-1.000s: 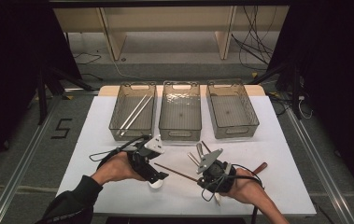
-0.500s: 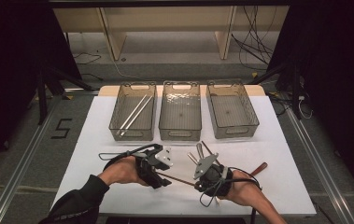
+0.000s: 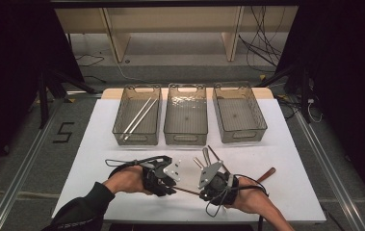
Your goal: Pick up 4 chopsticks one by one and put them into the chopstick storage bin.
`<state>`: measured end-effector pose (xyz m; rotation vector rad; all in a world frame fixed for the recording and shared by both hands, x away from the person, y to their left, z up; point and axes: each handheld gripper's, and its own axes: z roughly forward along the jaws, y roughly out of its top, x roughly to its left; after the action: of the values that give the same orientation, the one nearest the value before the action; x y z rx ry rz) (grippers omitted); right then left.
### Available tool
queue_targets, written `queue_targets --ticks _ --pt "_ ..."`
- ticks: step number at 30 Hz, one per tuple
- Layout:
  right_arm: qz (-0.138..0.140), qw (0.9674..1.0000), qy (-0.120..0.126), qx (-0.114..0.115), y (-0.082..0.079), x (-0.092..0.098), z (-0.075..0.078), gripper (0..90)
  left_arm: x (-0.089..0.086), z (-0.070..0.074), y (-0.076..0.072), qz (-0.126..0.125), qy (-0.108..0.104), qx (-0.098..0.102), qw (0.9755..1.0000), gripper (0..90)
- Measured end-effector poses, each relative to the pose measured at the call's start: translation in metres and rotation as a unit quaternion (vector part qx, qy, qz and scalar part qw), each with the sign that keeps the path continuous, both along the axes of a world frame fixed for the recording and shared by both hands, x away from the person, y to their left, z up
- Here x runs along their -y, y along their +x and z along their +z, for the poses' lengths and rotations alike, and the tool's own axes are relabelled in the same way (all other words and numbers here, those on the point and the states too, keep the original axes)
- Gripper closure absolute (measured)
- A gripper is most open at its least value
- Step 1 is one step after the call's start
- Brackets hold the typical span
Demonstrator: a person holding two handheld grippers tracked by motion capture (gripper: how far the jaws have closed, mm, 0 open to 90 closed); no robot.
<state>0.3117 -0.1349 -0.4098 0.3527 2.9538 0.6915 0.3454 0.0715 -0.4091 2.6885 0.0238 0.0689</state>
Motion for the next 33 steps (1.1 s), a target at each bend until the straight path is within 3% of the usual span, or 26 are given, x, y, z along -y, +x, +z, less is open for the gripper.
queue_targets --ticks 8,14,21,24,26,27,32,33 --pt "0.026 0.9996 -0.002 0.009 -0.001 0.000 -0.003 82.7 0.000 -0.003 -0.003 -0.037 0.002 -0.027 0.9989 83.7" --pt "0.017 0.9998 0.002 0.009 0.001 0.004 0.000 72.3 -0.004 0.001 -0.003 -0.034 -0.002 -0.028 0.9990 85.0" --pt "-0.047 0.9981 0.032 0.025 0.006 0.015 0.012 48.2 -0.018 0.005 0.006 0.006 -0.016 -0.025 0.9995 85.1" --pt "-0.082 0.9949 0.049 0.033 0.011 0.022 0.016 41.4 -0.023 0.009 0.010 0.029 -0.019 -0.012 0.9993 85.1" --pt "-0.116 0.9902 0.064 0.045 0.012 0.028 0.018 39.0 -0.027 0.010 0.012 0.049 -0.025 -0.005 0.9985 85.1" --pt "-0.124 0.9886 0.070 0.049 0.013 0.030 0.019 38.3 -0.029 0.010 0.014 0.066 -0.030 -0.005 0.9974 85.1" --pt "-0.186 0.9741 0.109 0.067 0.013 0.049 0.024 35.6 -0.039 0.013 0.022 0.114 -0.039 0.002 0.9927 85.1" --pt "-0.194 0.9723 0.113 0.066 0.013 0.052 0.024 35.0 -0.042 0.014 0.025 0.130 -0.045 0.004 0.9905 85.1"
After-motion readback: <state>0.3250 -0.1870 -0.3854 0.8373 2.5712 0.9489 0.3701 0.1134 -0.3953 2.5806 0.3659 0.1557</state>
